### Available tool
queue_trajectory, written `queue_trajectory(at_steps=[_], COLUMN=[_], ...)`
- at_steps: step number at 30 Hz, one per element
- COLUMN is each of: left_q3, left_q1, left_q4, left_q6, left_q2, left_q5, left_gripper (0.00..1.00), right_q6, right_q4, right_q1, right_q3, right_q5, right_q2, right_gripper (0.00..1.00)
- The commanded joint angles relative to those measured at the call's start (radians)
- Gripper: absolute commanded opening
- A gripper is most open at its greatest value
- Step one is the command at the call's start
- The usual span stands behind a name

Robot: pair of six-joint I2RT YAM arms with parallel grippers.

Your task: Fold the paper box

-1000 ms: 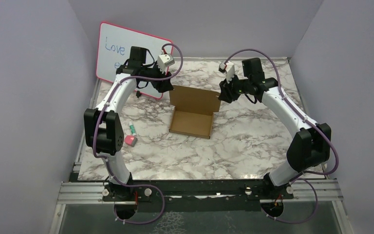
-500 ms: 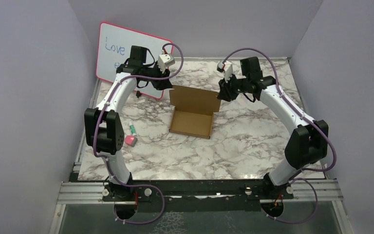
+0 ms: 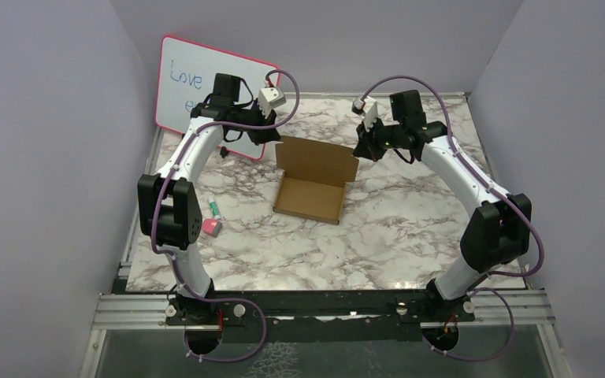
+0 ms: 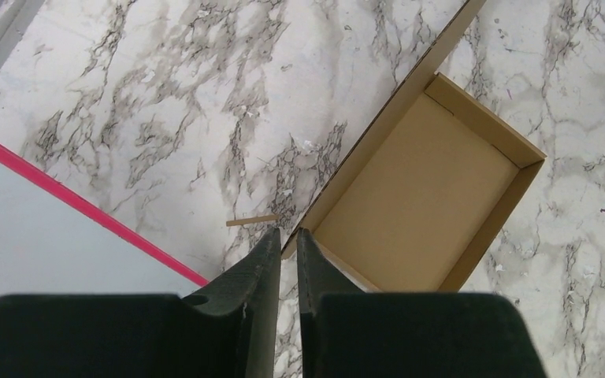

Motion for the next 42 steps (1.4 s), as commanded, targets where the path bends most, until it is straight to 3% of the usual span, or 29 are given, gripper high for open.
queue_trajectory(at_steps=[1, 12, 19, 29, 42], left_q3=[0.024, -0.005, -0.033, -0.160, -0.217], left_q1=[-0.018, -0.052, -0.071, -0.116, -0.154], left_q4=[-0.024, -0.024, -0.011, 0.143, 0.172], left_q6=[0.008, -0.038, -0.125, -0.392, -0.697], left_q2=[0.009, -0.003, -0.016, -0.123, -0.200], left_q5=[0.033, 0.013, -0.031, -0.303, -0.559], left_gripper=[0.11, 0.06, 0.05, 0.05, 0.00], right_q6=[0.028, 0.138, 0.254, 0.334, 0.407], right_q4=[0.009, 0.085, 0.192, 0.248, 0.301], right_q1=[0.001, 0.005, 0.029, 0.074, 0.121], right_q3=[0.014, -0.036, -0.117, -0.182, -0.240], right_q5=[-0.005, 0.064, 0.186, 0.328, 0.420], right_q2=[0.006, -0.030, -0.102, -0.176, -0.226], right_gripper=[0.01, 0.01, 0.01, 0.01, 0.01])
